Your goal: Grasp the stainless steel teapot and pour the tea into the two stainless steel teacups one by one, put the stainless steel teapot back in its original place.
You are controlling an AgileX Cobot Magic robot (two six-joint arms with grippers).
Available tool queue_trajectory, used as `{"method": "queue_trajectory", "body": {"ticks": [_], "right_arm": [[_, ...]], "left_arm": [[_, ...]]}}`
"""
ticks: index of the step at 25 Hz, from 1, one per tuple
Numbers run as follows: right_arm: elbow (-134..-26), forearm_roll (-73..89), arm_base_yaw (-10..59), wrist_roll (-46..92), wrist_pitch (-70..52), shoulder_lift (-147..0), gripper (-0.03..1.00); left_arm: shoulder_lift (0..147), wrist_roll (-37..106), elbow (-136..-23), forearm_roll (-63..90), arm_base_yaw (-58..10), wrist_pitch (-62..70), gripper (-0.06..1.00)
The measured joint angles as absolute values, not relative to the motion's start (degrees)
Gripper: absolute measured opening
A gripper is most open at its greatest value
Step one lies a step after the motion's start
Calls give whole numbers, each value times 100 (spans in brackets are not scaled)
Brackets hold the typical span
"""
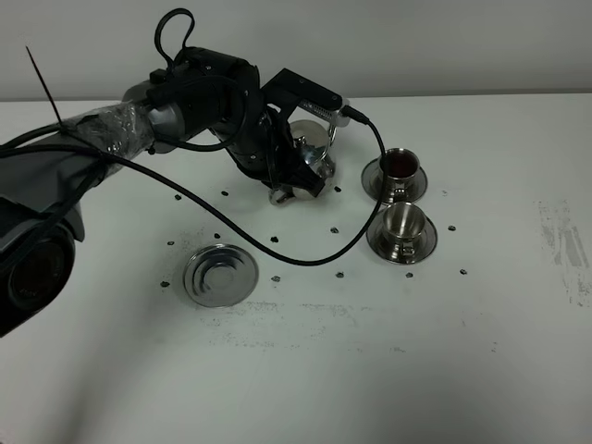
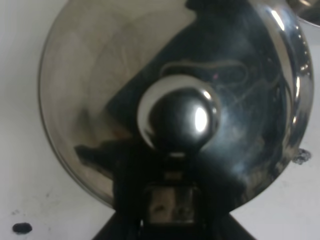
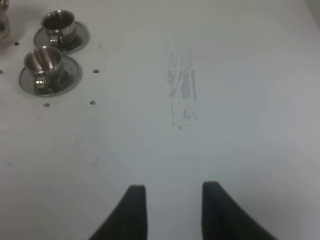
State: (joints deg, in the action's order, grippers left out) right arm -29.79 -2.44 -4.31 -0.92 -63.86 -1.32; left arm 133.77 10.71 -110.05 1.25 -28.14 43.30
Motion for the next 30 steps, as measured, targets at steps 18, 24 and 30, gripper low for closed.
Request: {"method": "queue_trajectory", "body": {"ticks": [18, 24, 30], "right_arm": [[-2979, -244, -431, -92, -6386, -132, 29], [-2979, -244, -431, -92, -6386, -132, 29], [-2979, -244, -431, -92, -6386, -132, 29]], "left_arm": [[11787, 2002, -10475, -830, -3467, 5327, 20], [11191, 2885, -9311, -927, -3793, 5245, 20], [11192, 3696, -9177, -1497, -3811, 5278, 20]]}}
